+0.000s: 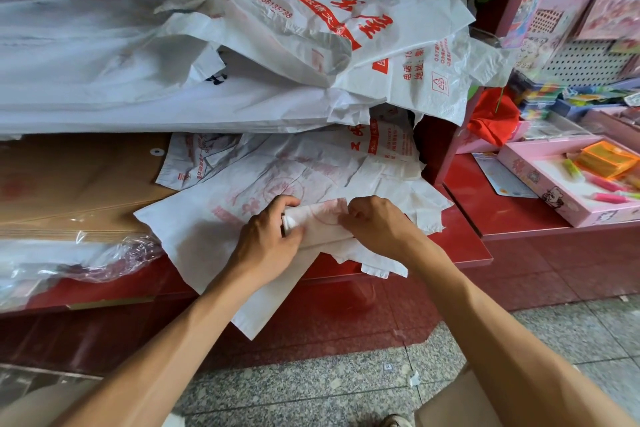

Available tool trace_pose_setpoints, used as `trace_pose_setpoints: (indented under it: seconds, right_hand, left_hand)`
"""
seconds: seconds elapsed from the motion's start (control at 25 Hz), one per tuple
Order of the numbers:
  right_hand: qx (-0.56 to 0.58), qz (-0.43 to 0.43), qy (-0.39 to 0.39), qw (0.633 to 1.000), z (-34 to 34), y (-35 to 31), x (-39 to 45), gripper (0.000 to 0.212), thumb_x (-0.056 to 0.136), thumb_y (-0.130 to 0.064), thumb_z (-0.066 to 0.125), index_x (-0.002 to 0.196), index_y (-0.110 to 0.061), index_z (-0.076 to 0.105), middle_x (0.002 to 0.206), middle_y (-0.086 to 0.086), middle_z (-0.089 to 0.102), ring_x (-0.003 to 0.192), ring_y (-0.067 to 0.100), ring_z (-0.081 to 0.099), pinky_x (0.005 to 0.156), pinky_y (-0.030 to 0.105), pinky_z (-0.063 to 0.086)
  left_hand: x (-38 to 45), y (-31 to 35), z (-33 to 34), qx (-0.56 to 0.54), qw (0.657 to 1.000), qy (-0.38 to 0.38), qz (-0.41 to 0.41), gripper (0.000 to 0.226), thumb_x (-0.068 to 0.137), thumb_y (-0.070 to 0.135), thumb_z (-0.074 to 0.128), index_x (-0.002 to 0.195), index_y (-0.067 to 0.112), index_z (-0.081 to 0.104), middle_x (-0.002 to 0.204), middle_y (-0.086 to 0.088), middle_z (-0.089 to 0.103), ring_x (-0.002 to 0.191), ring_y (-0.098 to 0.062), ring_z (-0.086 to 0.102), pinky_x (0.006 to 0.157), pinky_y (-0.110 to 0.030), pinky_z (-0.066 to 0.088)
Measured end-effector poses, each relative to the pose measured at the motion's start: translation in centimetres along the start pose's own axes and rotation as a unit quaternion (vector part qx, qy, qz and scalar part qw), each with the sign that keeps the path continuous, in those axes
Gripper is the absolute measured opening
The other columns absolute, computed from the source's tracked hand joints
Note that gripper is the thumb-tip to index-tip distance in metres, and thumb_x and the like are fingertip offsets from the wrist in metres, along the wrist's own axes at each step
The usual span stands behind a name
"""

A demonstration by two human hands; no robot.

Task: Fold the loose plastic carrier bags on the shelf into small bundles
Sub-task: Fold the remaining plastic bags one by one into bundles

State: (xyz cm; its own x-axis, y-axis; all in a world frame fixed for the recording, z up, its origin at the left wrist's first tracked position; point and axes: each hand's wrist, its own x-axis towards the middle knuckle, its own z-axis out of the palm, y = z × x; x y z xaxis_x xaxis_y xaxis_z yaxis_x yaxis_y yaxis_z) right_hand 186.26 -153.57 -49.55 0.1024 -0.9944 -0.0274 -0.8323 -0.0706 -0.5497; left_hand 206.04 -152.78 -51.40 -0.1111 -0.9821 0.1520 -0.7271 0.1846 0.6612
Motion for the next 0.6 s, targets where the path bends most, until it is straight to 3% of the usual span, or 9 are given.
trace_pose_setpoints:
  seconds: [0.12, 0.24, 0.36, 0.48, 0.6]
  right_hand:
    - [-0.02, 0.014, 0.014, 1.0, 0.8, 0.1, 0.0, 0.018, 0.09, -0.034, 0.056, 0.095, -0.017, 0.057, 0.084, 0.001, 0.064, 0.076, 0.02, 0.059, 0.062, 0.032, 0.046]
    - [-0.045, -0.006, 0.038, 0.998, 1.4, 0.1, 0.0, 0.04, 0.087, -0.029, 0.06, 0.124, -0.018, 0.05, 0.106, 0.002, 0.065, 0.093, 0.022, 0.061, 0.073, 0.035, 0.051]
    - [-0.094, -0.083, 0.009, 0.992, 1.9, 0.0, -0.1, 0.058, 0.086, -0.023, 0.059, 0.141, -0.022, 0.042, 0.131, 0.001, 0.055, 0.115, 0.026, 0.05, 0.093, 0.04, 0.045]
    - [-0.11, -0.11, -0.021, 0.988, 2.1, -0.2, 0.1, 0.064, 0.085, -0.02, 0.057, 0.145, -0.026, 0.038, 0.14, -0.002, 0.048, 0.123, 0.024, 0.043, 0.098, 0.039, 0.038]
    - [-0.079, -0.146, 0.009, 0.986, 1.8, -0.7, 0.2, 0.069, 0.079, -0.017, 0.061, 0.144, -0.025, 0.04, 0.146, -0.002, 0.044, 0.127, 0.025, 0.043, 0.099, 0.042, 0.043]
  left_hand:
    - [0.2, -0.4, 0.1, 0.016, 0.999, -0.009, -0.042, 0.032, 0.093, 0.031, 0.06, 0.124, 0.022, 0.059, 0.114, -0.003, 0.066, 0.105, -0.025, 0.061, 0.091, -0.037, 0.049]
    - [0.3, -1.1, 0.5, 0.12, 0.99, -0.048, -0.052, 0.035, 0.093, 0.043, 0.058, 0.121, 0.023, 0.061, 0.12, -0.004, 0.058, 0.115, -0.027, 0.054, 0.095, -0.039, 0.043]
    - [0.4, -1.3, 0.5, 0.172, 0.983, -0.048, -0.046, 0.031, 0.09, 0.046, 0.059, 0.111, 0.024, 0.06, 0.117, -0.002, 0.05, 0.115, -0.027, 0.045, 0.093, -0.04, 0.037]
    - [0.4, -1.1, 0.3, 0.063, 0.997, -0.033, -0.02, 0.015, 0.091, 0.035, 0.063, 0.087, 0.024, 0.053, 0.09, 0.007, 0.057, 0.09, -0.02, 0.055, 0.076, -0.033, 0.04]
    - [0.3, -0.4, -0.2, -0.092, 0.995, -0.025, 0.022, 0.011, 0.091, 0.024, 0.066, 0.085, 0.025, 0.056, 0.074, 0.008, 0.062, 0.065, -0.009, 0.057, 0.061, -0.028, 0.043]
